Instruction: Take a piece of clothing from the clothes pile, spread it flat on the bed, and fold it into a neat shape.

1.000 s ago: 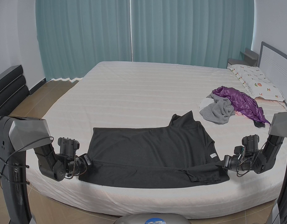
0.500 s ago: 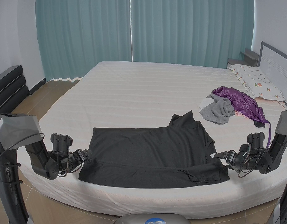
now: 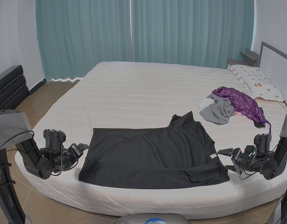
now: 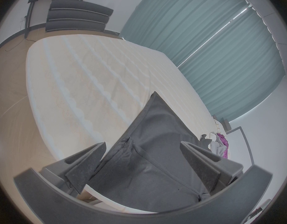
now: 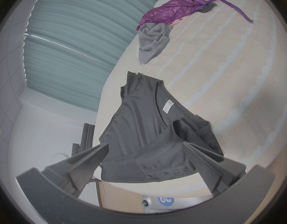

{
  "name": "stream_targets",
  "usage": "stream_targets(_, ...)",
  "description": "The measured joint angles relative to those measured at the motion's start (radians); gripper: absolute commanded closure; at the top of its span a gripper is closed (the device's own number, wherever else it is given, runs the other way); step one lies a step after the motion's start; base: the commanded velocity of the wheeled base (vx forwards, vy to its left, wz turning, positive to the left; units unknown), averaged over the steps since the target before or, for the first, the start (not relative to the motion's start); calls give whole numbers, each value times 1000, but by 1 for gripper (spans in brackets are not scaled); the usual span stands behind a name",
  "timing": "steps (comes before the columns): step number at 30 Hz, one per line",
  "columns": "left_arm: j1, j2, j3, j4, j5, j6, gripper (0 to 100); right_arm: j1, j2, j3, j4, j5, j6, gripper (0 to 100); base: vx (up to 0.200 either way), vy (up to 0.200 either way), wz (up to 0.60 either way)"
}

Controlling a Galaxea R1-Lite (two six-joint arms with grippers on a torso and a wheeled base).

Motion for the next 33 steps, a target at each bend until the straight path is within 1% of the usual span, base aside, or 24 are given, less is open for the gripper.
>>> stream_targets(5,-3,-4,8,3,-26,5,0,-4,7,12,-4,0,-3,0,0,0,0)
stream_targets(11,-7,1,16,10,-60,60,0,-4,22,14,-5,-2,-7,0,0,0,0)
stream_targets(18,-13,54,10,6,-65,171,0,0,28,18,-5,-3,-11,0,0,0,0)
stream_targets(24,-36,99,-16,4,-55,195,0,2,32,21,-4,-3,-30,0,0,0,0)
stream_targets(25,-38,105,-21,4,-54,196,100,3,33,21,-5,-3,-31,0,0,0,0)
stream_targets(30,-41,129,-31,5,-36,226,100,4,40,22,-5,-8,-53,0,0,0,0)
stream_targets(33,-41,139,-32,4,-7,229,100,5,45,22,-5,-11,-85,0,0,0,0)
